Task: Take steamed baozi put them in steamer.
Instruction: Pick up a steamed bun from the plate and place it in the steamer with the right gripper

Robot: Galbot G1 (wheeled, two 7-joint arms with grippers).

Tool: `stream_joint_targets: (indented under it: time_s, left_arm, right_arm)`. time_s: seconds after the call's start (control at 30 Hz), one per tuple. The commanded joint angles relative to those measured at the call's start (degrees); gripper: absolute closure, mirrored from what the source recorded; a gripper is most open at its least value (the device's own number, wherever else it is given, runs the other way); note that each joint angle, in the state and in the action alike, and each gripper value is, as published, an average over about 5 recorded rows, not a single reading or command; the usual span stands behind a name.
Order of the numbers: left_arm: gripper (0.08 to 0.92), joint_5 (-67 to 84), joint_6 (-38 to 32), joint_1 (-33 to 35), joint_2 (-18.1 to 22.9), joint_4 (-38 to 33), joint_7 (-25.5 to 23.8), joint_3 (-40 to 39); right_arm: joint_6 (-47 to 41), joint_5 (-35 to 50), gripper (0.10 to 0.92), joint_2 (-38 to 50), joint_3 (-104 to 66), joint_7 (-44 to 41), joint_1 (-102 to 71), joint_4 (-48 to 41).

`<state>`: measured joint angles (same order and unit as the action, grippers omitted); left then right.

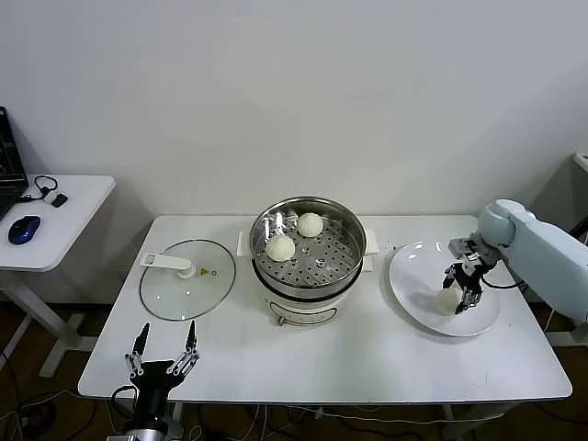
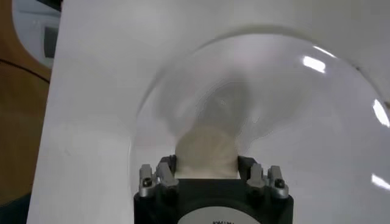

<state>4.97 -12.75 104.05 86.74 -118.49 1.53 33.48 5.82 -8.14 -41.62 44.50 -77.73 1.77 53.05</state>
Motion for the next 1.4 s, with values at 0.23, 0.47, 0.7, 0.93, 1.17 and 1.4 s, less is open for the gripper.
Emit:
stream_joint_targets:
  time_s: [0.23,0.47,0.7,0.93,1.17,1.4]
  left_arm:
    - [0.177,0.05,0.24,-0.31,0.03,-0.27,0.06,-0.05]
    - [0.177,0.22,0.06,-0.45,0.11,-0.39,-0.05,-0.48]
    - [0.177,0.46,0.07,-0.43,0.14,-0.51,-0.01,-0.35]
    - [0.177,1.31,0.11,-0.63,0.08,-1.06,-0.14,-0.23]
    - [0.177,1.47,0.43,-1.01,0.05,-1.52,-0.09,0.14]
    - [0.177,1.58,0.86,-1.41,0.0,-1.46,-0.02,0.32]
  right_arm:
    - [4.97,15.13,0.373,1.47,23.15,-2.25,28.74,17.45]
    - [7.68,19.31,0.376,-3.63,29.92,-2.54,40.29,22.03]
    - [10.93,19.26,0.38,-11.41,29.93,-2.31,43.85,22.48]
    - [12.45,17.07,0.367,-21.12,27.62,-1.56,40.94,19.06]
    - [14.29,14.23,0.355,-30.0,26.32,-0.94,35.76,15.0]
    - [17.24,9.94,0.355,-33.16,25.35,-0.05,30.44,13.58]
